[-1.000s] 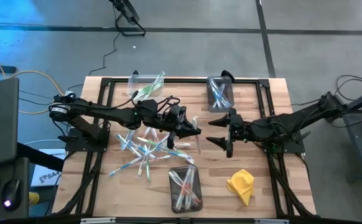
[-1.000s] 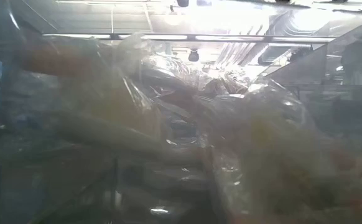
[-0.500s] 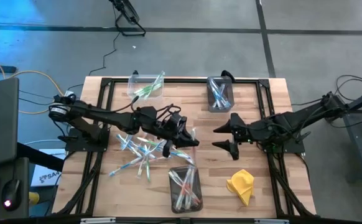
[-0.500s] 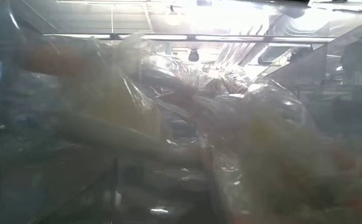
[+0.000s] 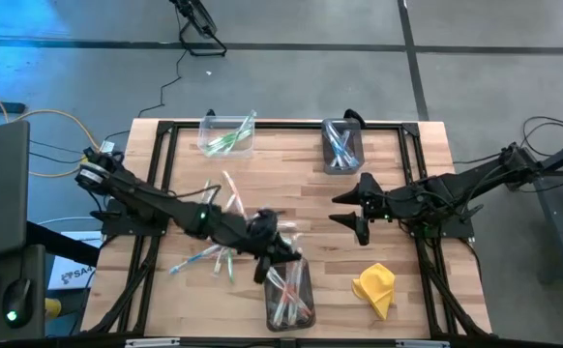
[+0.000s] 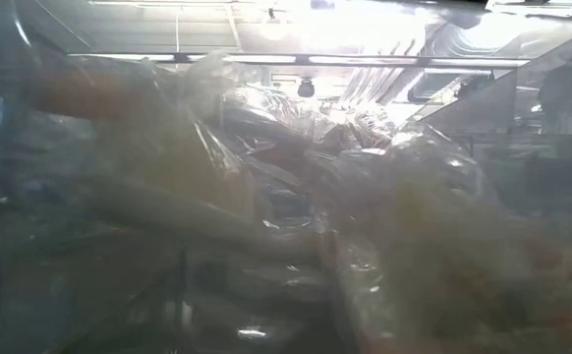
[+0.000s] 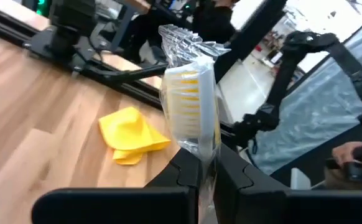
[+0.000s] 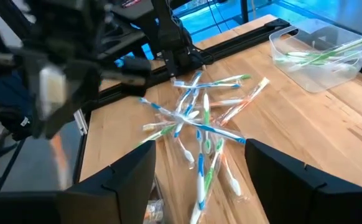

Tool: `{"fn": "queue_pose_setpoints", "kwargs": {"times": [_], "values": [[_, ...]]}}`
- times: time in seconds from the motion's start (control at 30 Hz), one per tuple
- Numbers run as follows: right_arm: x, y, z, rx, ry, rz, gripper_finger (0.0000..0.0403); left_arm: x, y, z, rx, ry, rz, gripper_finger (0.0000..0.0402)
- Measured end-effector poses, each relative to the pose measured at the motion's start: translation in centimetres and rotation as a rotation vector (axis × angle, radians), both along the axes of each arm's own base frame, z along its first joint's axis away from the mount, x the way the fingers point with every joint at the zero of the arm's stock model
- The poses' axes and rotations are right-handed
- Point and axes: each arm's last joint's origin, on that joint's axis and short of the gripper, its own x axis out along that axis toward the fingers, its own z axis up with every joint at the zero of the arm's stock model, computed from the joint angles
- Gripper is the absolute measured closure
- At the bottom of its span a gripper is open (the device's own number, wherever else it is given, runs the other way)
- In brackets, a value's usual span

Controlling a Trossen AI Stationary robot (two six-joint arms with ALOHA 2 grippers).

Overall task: Pick & Place Toothbrushes
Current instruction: Put the orange toothbrush into the bottom black bin

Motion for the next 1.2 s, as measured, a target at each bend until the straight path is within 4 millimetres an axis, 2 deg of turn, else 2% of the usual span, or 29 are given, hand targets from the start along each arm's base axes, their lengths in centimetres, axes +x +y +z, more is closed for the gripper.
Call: {"fn": "queue_pose_setpoints", "kwargs": {"times": [0.17,0.3,0.67,1.0,1.1,1.2], "values": [[0.0,0.0,0.0,0.064,-0.002,-0.024,0.0171,0.4,-2.5,-2.1,0.009,0.048,0.012,0.0391],[0.0,0.0,-0.1,0.068,0.005,-0.024,0.0173,1.2,-3.7,-4.0,-0.038,0.084,0.024,0.0391],[0.0,0.0,-0.1,0.069,0.005,-0.023,0.0173,2.7,-5.6,-8.9,-0.14,0.203,0.063,0.0391],[0.0,0.0,-0.1,0.067,0.005,-0.022,0.0173,3.2,-6.1,-11.2,-0.242,0.286,0.094,0.0389],[0.0,0.0,-0.1,0.067,0.006,-0.022,0.0173,3.2,-6.2,-11.2,-0.249,0.299,0.051,0.0368],[0.0,0.0,-0.1,0.066,0.006,-0.022,0.0173,3.1,-6.3,-11.2,-0.249,0.305,0.04,0.033]]}}
